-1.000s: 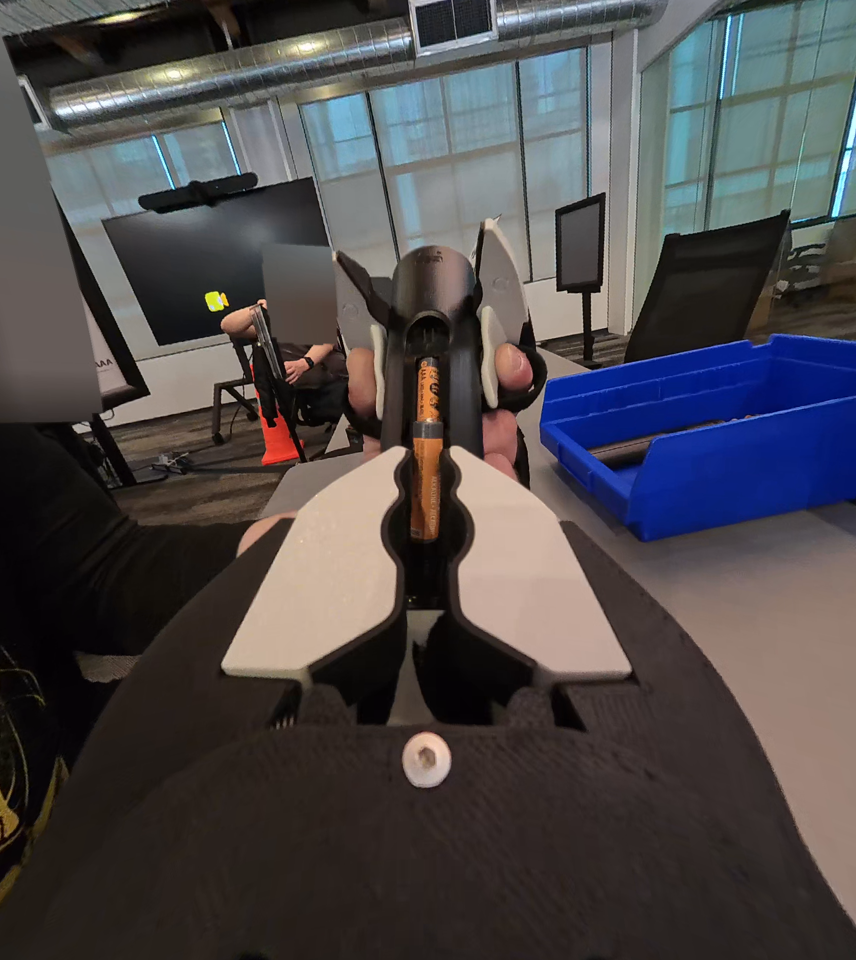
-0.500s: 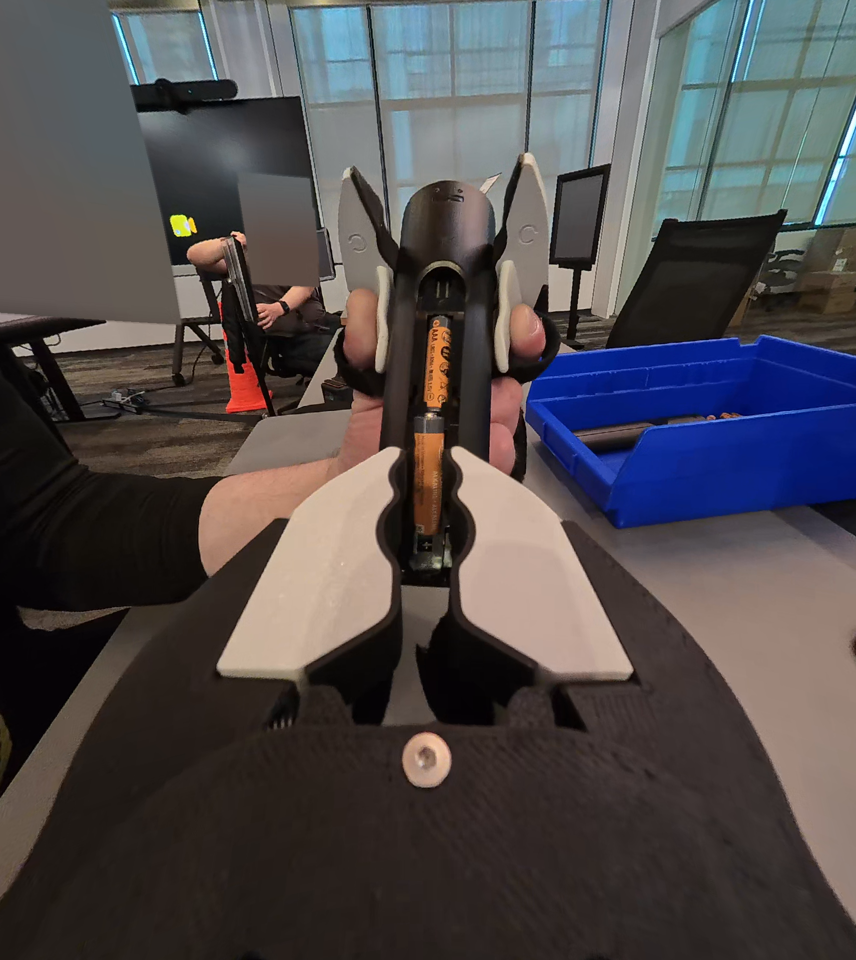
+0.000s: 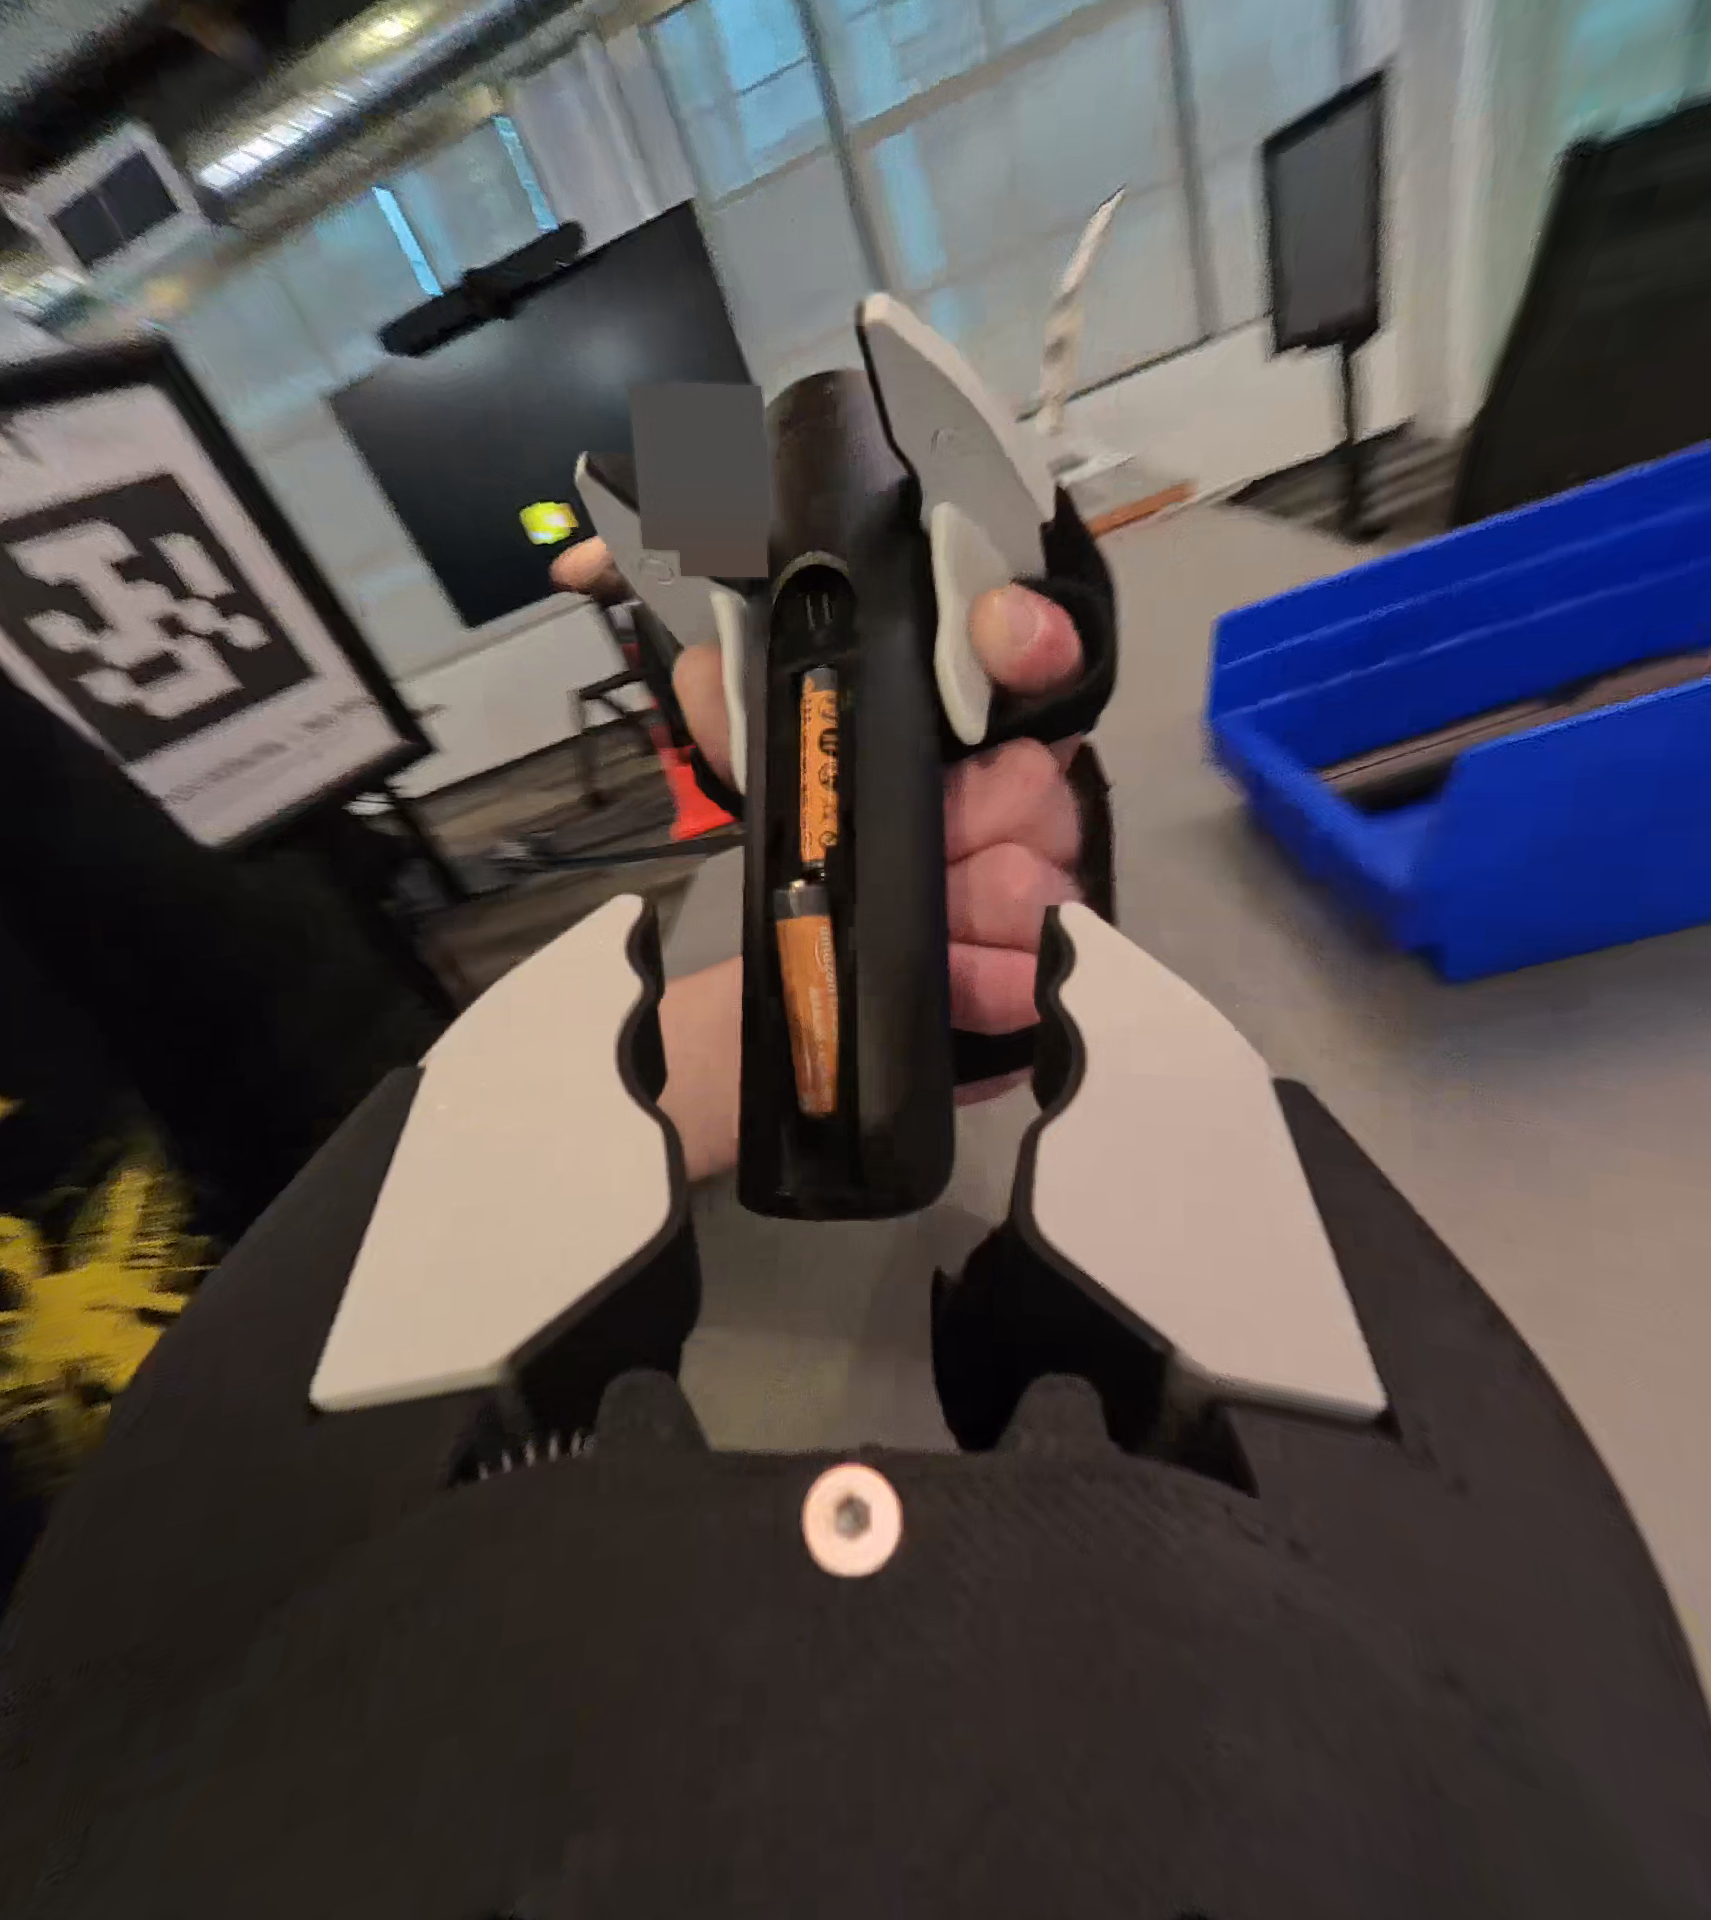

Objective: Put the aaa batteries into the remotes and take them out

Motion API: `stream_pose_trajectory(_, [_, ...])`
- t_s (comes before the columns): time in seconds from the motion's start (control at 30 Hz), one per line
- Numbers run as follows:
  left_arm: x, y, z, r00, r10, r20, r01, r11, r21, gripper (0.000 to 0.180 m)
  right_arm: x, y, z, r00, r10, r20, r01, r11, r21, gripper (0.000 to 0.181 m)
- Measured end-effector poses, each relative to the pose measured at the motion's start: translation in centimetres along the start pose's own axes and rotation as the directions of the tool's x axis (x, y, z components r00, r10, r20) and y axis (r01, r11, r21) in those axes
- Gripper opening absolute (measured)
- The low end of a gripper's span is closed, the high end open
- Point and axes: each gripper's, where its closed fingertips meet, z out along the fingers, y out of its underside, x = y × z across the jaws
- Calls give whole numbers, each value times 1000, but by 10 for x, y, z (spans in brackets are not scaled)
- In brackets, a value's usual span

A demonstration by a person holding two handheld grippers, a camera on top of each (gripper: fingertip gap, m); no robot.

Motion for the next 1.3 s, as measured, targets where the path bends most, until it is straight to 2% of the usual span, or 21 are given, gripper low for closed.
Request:
stream_pose_trajectory(0.03, [1,0,1,1000,-1,-5,1,1000,-3,60,1,0,2,997,67,28,-66,998,-17,68])
stream_pose_trajectory(0.1, [2,1,2,1000,-2,-13,2,1000,-7,60,0,0,5,979,180,98,-178,984,-25,64])
stream_pose_trajectory(0.2, [5,2,3,1000,-1,-25,0,1000,-23,61,-9,7,12,907,358,223,-342,933,-109,65])
stream_pose_trajectory(0.4, [7,7,5,999,1,-34,-3,998,-61,60,-6,13,16,824,499,266,-471,866,-166,43])
stream_pose_trajectory(0.8, [8,10,6,999,-5,-45,2,997,-71,60,-8,15,12,816,492,303,-460,871,-175,38])
stream_pose_trajectory(0.83, [8,9,6,999,-10,-50,7,998,-63,60,-8,15,12,825,480,299,-448,877,-173,28])
stream_pose_trajectory(0.87, [9,8,5,998,-13,-56,10,998,-54,60,-10,13,10,816,484,317,-451,875,-175,27])
stream_pose_trajectory(1.1, [12,5,2,997,-13,-77,10,999,-44,60,-14,10,10,852,422,311,-384,906,-177,24])
stream_pose_trajectory(1.23, [10,3,1,998,-2,-59,0,999,-37,61,-7,9,12,857,432,281,-403,901,-159,30])
stream_pose_trajectory(1.3, [8,3,0,999,-4,-52,2,999,-37,60,-5,2,8,875,409,257,-387,912,-135,50])
